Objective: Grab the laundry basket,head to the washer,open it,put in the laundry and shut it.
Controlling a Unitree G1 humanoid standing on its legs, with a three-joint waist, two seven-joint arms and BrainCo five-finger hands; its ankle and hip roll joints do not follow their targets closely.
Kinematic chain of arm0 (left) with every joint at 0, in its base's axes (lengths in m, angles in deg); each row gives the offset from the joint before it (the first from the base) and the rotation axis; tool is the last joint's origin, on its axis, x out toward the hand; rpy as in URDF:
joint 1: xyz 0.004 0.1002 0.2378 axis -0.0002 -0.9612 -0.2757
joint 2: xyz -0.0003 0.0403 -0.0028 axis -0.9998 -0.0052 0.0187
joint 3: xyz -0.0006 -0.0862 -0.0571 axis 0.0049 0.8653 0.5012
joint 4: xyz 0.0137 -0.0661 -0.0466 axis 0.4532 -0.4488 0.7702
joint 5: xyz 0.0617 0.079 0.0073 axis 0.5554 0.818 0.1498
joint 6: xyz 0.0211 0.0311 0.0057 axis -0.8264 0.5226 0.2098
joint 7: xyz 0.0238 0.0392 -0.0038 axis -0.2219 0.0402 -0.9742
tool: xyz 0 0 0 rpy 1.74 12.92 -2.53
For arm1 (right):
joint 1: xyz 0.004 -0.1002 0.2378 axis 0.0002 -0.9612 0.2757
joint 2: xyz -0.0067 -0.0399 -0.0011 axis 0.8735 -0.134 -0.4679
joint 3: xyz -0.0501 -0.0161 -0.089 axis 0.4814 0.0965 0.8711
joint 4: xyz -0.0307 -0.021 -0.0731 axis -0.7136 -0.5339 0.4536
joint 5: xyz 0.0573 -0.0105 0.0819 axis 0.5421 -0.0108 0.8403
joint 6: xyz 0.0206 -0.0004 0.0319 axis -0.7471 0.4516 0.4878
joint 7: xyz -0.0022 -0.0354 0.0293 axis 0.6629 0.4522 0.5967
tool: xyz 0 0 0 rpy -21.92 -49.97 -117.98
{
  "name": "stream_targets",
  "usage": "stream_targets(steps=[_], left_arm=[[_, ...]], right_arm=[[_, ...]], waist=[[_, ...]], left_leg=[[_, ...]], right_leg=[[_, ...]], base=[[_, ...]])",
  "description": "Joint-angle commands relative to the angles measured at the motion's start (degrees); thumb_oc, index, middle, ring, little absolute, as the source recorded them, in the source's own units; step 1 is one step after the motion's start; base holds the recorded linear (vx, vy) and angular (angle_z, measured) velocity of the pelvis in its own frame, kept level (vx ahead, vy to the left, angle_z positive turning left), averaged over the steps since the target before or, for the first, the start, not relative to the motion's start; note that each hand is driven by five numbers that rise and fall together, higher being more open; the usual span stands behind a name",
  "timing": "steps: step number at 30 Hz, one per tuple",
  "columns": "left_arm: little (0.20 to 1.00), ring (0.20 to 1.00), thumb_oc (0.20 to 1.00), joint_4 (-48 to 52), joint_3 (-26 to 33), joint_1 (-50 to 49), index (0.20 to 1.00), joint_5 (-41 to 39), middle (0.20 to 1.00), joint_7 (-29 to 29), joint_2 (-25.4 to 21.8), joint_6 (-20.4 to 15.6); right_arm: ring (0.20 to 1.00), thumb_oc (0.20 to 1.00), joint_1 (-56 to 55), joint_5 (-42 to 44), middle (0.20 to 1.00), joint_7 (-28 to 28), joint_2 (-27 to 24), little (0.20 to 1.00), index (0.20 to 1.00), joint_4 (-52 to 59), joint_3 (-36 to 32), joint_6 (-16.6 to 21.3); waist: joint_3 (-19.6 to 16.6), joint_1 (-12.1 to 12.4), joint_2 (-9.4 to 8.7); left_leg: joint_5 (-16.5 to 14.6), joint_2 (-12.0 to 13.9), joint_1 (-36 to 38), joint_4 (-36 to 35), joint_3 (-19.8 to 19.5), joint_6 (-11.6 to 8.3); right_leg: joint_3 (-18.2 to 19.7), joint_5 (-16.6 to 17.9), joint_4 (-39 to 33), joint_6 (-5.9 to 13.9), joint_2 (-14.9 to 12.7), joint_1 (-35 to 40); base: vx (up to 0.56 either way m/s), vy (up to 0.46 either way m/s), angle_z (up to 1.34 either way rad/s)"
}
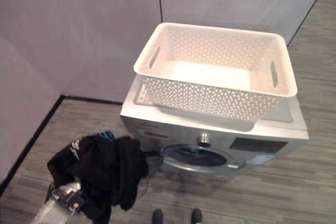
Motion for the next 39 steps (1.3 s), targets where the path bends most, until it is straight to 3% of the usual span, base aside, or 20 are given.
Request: stream_targets(steps=[1, 7, 8, 9, 12, 15, 17, 18, 19, 20, 24, 25, 27, 29, 31, 39], left_arm=[[0.2, 0.2, 0.2, 7.5, 1.0, 1.2, 0.2, -4.0, 0.2, 4.8, -2.8, 0.5], [0.2, 0.2, 0.2, 3.2, -1.6, -1.7, 0.2, -4.9, 0.2, 6.2, -4.4, 2.3], [0.2, 0.2, 0.2, 0.8, -3.8, -1.6, 0.2, -4.0, 0.2, 6.3, -3.9, 2.7], [0.2, 0.2, 0.2, 0.8, -3.8, -1.5, 0.2, -4.0, 0.2, 6.3, -3.9, 2.6], [0.2, 0.2, 0.2, -1.0, -6.5, 0.0, 0.2, -2.9, 0.2, 6.3, -3.7, 2.2], [0.2, 0.2, 0.2, -2.9, -9.4, 2.2, 0.2, -1.8, 0.2, 5.9, -1.8, 1.6], [0.2, 0.2, 0.2, -3.4, -10.6, 3.6, 0.2, -1.3, 0.2, 5.6, -1.0, 1.3], [0.2, 0.2, 0.2, -5.1, -12.6, 6.8, 0.2, 0.3, 0.2, 4.3, 1.0, 0.0], [0.2, 0.2, 0.2, -5.1, -12.6, 6.9, 0.2, 0.3, 0.2, 4.4, 1.1, 0.0], [0.2, 0.2, 0.2, -7.6, -14.3, 10.2, 0.2, 2.2, 0.2, 2.8, 3.8, -1.3], [0.2, 0.2, 0.2, -12.2, -16.1, 14.9, 0.2, 4.7, 0.2, 0.4, 7.4, -2.8], [0.2, 0.2, 0.2, -17.2, -18.6, 19.9, 0.2, 8.5, 0.2, -1.2, 9.4, -3.9], [0.2, 0.2, 0.2, -21.5, -18.4, 23.8, 0.2, 10.1, 0.2, -3.6, 13.6, -5.0], [0.2, 0.2, 0.2, -26.7, -18.6, 31.6, 0.2, 13.9, 0.2, -6.6, 18.1, -6.7], [0.2, 0.2, 0.2, -31.9, -17.0, 38.0, 0.2, 15.2, 0.2, -9.3, 21.6, -8.1], [0.2, 0.2, 0.2, -42.3, -12.3, 52.3, 0.2, 16.6, 0.2, -15.3, 30.1, -12.9]], right_arm=[[1.0, 1.0, 3.1, 7.3, 1.0, 5.4, -2.2, 1.0, 1.0, 2.4, 5.1, 3.5], [1.0, 1.0, 4.6, 12.0, 1.0, 12.2, 6.6, 1.0, 1.0, -5.7, 14.7, 2.7], [1.0, 1.0, 6.7, 9.8, 1.0, 15.7, 11.3, 1.0, 1.0, -9.1, 24.1, 0.8], [1.0, 1.0, 6.9, 9.8, 1.0, 15.7, 11.3, 1.0, 1.0, -9.1, 24.2, 0.8], [1.0, 1.0, 8.2, 4.2, 1.0, 18.4, 15.0, 1.0, 1.0, -6.7, 35.2, -0.1], [1.0, 1.0, 8.8, 4.0, 1.0, 19.0, 18.1, 1.0, 1.0, -0.9, 40.3, 0.4], [1.0, 1.0, 9.3, 4.0, 1.0, 18.6, 18.8, 1.0, 1.0, 0.6, 41.2, 0.5], [1.0, 1.0, 10.3, 2.6, 1.0, 18.0, 19.6, 1.0, 1.0, 6.3, 44.9, 0.8], [1.0, 1.0, 10.3, 2.6, 1.0, 17.9, 19.6, 1.0, 1.0, 6.3, 44.9, 0.7], [1.0, 1.0, 10.4, 0.9, 1.0, 17.5, 19.9, 1.0, 1.0, 12.6, 47.8, 1.0], [1.0, 1.0, 8.7, 1.6, 1.0, 17.5, 20.2, 1.0, 1.0, 21.6, 48.4, 1.2], [1.0, 1.0, 8.9, 4.8, 1.0, 17.8, 20.9, 1.0, 1.0, 26.7, 48.0, 1.5], [1.0, 1.0, 8.7, 5.0, 1.0, 17.2, 20.8, 1.0, 1.0, 29.0, 48.4, 1.6], [1.0, 1.0, 8.0, 1.9, 1.0, 16.1, 19.9, 1.0, 1.0, 33.3, 49.0, 1.0], [1.0, 1.0, 8.2, 2.5, 1.0, 15.4, 20.5, 1.0, 1.0, 35.4, 48.5, 1.0], [1.0, 1.0, 11.4, 5.6, 1.0, 15.6, 21.0, 1.0, 1.0, 39.8, 51.3, 2.7]], waist=[[-1.9, 0.3, -1.93], [2.2, 0.1, -1.0], [5.0, 0.2, -0.73], [5.0, 0.2, -0.75], [8.2, 0.3, -0.54], [10.5, 0.3, -1.05], [11.4, 0.3, -1.33], [13.7, 0.4, -2.06], [13.5, 0.3, -2.02], [14.9, 0.3, -2.4], [15.8, -0.7, -2.63], [16.8, -1.6, -2.87], [17.2, -2.3, -3.09], [17.5, -3.8, -3.3], [17.8, -5.3, -3.78], [19.8, -7.4, -5.59]], left_leg=[[3.0, 4.3, -4.6, 0.1, -2.9, -3.34], [3.8, 4.7, -6.0, 0.1, -2.3, -3.68], [4.3, 5.0, -6.7, 0.1, -2.2, -3.39], [4.3, 5.1, -6.8, 0.1, -2.2, -3.41], [5.2, 5.9, -8.5, 0.1, -1.2, -2.94], [5.8, 6.4, -10.4, 0.8, -0.4, -2.41], [5.2, 6.3, -11.9, 2.8, -0.2, -2.22], [2.8, 5.7, -16.7, 9.7, -0.1, -1.9], [2.9, 5.6, -17.2, 9.9, -0.1, -1.87], [0.5, 4.5, -21.1, 15.3, -0.5, -1.65], [-1.6, 3.9, -24.9, 19.7, -0.7, -1.59], [-2.8, 4.0, -28.1, 23.0, -0.6, -1.45], [-3.1, 4.1, -29.9, 24.2, -0.6, -1.33], [-4.7, 4.3, -33.5, 27.3, -0.6, -1.07], [-8.0, 4.2, -36.6, 31.8, -0.8, -1.23], [-10.5, 4.2, -44.2, 36.6, -0.2, 0.21]], right_leg=[[1.5, 2.1, 0.0, 4.79, -4.4, -0.8], [1.2, 2.7, 0.0, 4.56, -4.3, -2.5], [1.3, 1.9, 2.9, 3.57, -3.6, -4.5], [1.3, 1.7, 3.3, 3.55, -3.6, -4.8], [2.0, 0.0, 8.1, 2.57, -3.0, -9.7], [2.3, -1.4, 11.2, 1.87, -2.5, -13.0], [2.4, -1.9, 12.4, 1.63, -2.5, -14.2], [2.8, -3.0, 16.3, 1.01, -2.6, -17.4], [2.7, -2.8, 16.3, 1.02, -2.6, -17.7], [3.0, -4.5, 20.9, 0.62, -2.6, -20.8], [3.0, -6.5, 26.5, 0.64, -2.8, -24.8], [3.3, -7.4, 31.0, 0.61, -3.2, -28.4], [3.3, -7.9, 32.5, 0.46, -3.2, -30.0], [3.3, -10.0, 35.9, 0.01, -3.2, -33.6], [3.9, -12.5, 39.5, 0.09, -3.2, -36.4], [5.9, -11.6, 42.0, 0.08, -2.5, -44.8]], base=[[-0.05, -0.072, 0.02], [-0.06, -0.049, 0.08], [-0.08, -0.053, 0.03], [-0.13, -0.041, 0.02], [-0.12, -0.022, -0.02], [-0.09, -0.044, -0.04], [-0.11, -0.04, -0.02], [-0.12, -0.026, -0.01], [-0.18, -0.048, 0.03], [-0.08, -0.024, 0.0], [-0.02, -0.009, 0.0], [-0.03, -0.005, 0.01], [0.0, -0.005, 0.08], [0.07, 0.006, 0.07], [0.08, -0.021, -0.01], [-0.01, 0.008, -0.14]])
